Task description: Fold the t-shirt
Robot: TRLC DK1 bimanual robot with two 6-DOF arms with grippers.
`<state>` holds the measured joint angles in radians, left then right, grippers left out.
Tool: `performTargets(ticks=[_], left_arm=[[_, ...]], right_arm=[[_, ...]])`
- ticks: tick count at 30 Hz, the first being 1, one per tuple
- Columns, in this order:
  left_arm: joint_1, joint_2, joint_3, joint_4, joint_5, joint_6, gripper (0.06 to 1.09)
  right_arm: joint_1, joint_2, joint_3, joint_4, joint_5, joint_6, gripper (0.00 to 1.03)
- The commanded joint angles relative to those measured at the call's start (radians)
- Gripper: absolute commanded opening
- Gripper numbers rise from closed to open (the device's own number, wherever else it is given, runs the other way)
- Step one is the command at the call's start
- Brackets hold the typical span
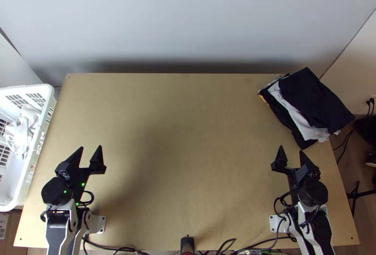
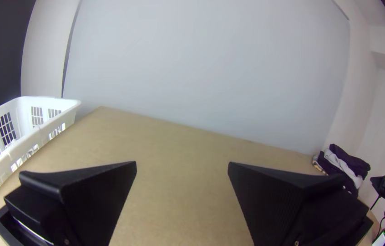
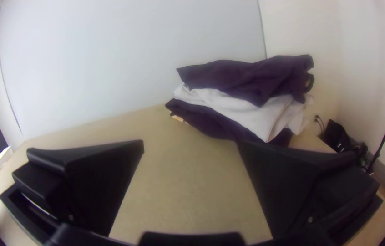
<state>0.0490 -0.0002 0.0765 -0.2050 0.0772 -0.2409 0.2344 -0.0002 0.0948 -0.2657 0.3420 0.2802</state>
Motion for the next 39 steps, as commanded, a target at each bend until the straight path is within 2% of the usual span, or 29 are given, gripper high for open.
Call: performTargets(ticks=[1, 8, 11, 21, 24, 28, 36, 39], left_arm=[[-0.011, -0.001, 0.000, -0.002, -0.014, -0.024, 1.04], [-0.011, -0.001, 0.002, -0.001, -0.014, -0.017, 1.04], [0.000, -0.001, 0.002, -0.001, -0.016, 0.026, 1.04], [-0.037, -0.003, 0.002, -0.001, -0.030, 0.028, 1.04], [-0.066, -0.001, 0.002, 0.001, -0.030, 0.025, 1.04], [-0.113, -0.003, 0.002, 0.001, -0.030, 0.025, 1.04], [-0.126, 0.000, 0.002, 0.004, -0.037, 0.014, 1.04], [-0.109, 0.000, 0.003, 0.012, -0.042, 0.009, 1.04]], right_arm=[[0.000, 0.000, 0.000, 0.000, 0.000, 0.001, 0.98], [0.000, 0.000, 0.000, 0.000, 0.000, 0.001, 0.98], [0.000, 0.000, 0.000, 0.000, 0.000, 0.001, 0.98], [0.000, 0.000, 0.000, 0.000, 0.000, 0.001, 0.98], [0.016, 0.000, 0.000, -0.007, -0.001, 0.039, 0.98], [0.026, -0.001, 0.002, -0.009, -0.001, 0.045, 0.98], [0.014, -0.003, 0.003, 0.003, 0.000, 0.040, 0.98], [0.011, -0.003, 0.014, 0.052, 0.000, 0.020, 0.98]])
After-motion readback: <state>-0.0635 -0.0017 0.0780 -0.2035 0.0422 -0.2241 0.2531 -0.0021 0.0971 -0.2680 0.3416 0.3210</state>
